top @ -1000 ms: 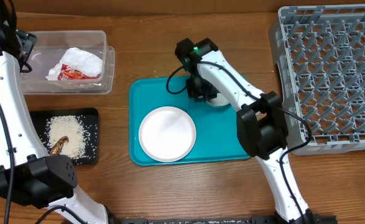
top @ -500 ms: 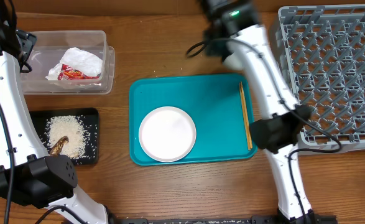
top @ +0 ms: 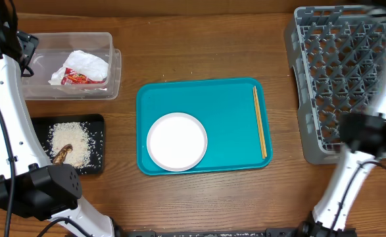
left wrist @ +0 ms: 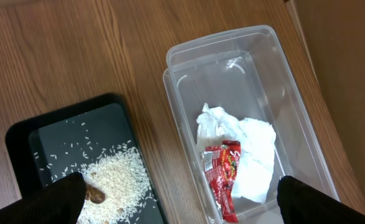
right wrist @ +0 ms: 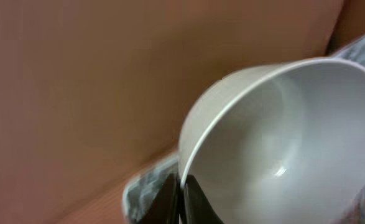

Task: Sort waste into correct bins and load items into the dishwasher
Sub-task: 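Lift the grey bowl and carry it right to the dish rack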

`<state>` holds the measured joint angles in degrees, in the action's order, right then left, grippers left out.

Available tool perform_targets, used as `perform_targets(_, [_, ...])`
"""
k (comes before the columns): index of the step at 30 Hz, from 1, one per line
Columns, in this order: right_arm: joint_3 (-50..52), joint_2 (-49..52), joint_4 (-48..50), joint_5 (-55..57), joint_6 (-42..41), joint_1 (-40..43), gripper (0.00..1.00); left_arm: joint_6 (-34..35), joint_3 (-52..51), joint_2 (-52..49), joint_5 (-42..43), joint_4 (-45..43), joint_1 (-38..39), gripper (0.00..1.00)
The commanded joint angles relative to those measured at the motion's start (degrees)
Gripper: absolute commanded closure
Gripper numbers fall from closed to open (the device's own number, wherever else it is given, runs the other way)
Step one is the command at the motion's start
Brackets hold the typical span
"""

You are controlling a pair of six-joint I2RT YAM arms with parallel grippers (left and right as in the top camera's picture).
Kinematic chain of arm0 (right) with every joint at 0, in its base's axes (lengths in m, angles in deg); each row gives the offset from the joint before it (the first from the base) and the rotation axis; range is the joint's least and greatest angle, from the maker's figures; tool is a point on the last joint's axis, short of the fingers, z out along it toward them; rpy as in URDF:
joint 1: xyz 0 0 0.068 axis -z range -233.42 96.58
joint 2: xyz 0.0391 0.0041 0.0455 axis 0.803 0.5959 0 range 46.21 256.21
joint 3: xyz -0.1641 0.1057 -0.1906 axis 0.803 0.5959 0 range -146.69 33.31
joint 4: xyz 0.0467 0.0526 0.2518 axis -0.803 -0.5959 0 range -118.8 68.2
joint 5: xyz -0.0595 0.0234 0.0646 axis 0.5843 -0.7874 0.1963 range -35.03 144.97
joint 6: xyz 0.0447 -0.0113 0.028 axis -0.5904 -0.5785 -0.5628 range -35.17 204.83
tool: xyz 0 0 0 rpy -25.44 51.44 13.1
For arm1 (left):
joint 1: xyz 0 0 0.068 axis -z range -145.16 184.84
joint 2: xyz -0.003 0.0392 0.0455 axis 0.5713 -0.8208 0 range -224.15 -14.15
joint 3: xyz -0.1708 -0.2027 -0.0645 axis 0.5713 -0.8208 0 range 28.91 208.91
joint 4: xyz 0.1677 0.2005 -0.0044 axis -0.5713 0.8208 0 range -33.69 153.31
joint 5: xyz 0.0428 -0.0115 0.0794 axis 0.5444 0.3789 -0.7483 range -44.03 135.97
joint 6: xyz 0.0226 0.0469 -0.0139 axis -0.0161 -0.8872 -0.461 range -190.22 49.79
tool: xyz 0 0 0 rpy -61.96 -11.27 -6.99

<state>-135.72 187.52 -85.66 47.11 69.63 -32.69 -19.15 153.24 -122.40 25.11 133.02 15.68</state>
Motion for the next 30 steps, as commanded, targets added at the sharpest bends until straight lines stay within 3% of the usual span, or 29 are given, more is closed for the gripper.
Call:
perform_targets(1, [0.61, 0.83, 4.96, -17.22, -3.15, 5.33, 0.96, -0.04, 0.22, -0.22, -1.09, -0.07, 0.15, 0.00])
perform_targets(10, [9.86, 5.31, 4.96, -25.33, -13.35, 14.75, 0.96, -0.04, 0.22, -0.22, -1.09, -0.07, 0.15, 0.00])
perform_targets(18, [10.16, 5.05, 5.18, -40.76, -10.12, 17.92, 0.96, -0.04, 0.22, -0.22, -1.09, -0.09, 0.15, 0.00])
perform_targets(27, [10.16, 5.07, -5.49, -40.98, -6.71, 23.15, 0.96, -0.04, 0.22, -0.22, -1.11, -0.07, 0.15, 0.00])
perform_targets(30, [10.19, 5.07, -7.02, -44.39, -2.12, 24.87, 0.96, -0.04, 0.22, -0.22, -1.09, -0.07, 0.15, 0.00])
